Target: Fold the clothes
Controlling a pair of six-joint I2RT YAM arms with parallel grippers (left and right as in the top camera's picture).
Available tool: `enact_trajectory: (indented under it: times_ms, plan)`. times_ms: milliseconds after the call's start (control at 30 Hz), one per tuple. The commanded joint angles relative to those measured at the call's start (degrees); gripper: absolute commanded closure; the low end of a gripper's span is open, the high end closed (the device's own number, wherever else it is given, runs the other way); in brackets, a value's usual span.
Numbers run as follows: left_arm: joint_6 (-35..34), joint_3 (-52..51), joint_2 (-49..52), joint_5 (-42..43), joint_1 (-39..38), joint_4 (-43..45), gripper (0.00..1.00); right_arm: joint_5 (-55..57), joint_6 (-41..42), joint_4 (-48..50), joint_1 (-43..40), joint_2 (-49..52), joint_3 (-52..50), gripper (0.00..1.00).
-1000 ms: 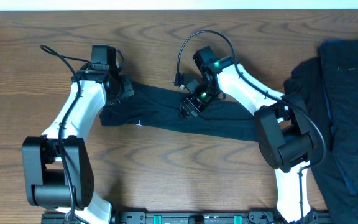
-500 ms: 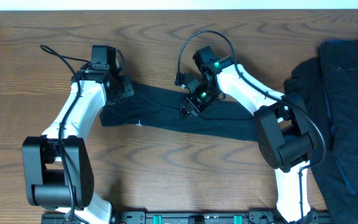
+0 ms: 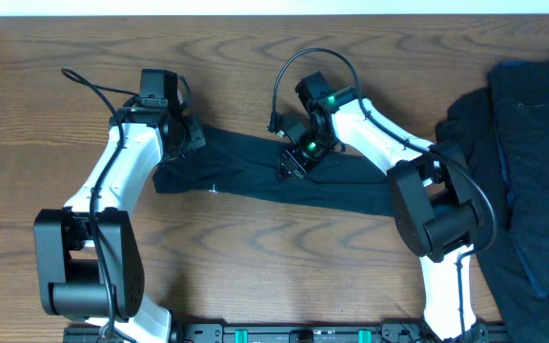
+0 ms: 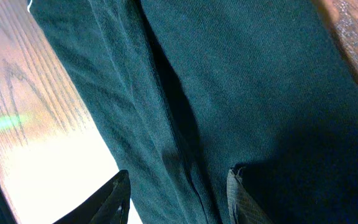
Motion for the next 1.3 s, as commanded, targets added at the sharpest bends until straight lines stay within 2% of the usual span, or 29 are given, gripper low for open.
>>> enact_trajectory:
  times_ms: [0, 1267]
  plan:
    - [1.18, -0.26, 0.2, -0.13, -0.11, -0.2, 0.94, -0.35, 0.52, -0.31, 0.37, 0.52, 0.79, 0.52]
    - [1.18, -0.26, 0.22, -0.28, -0.11, -0.24, 0.94, -0.94, 0.28, -8.94, 4.09, 0.52, 1.62, 0.47]
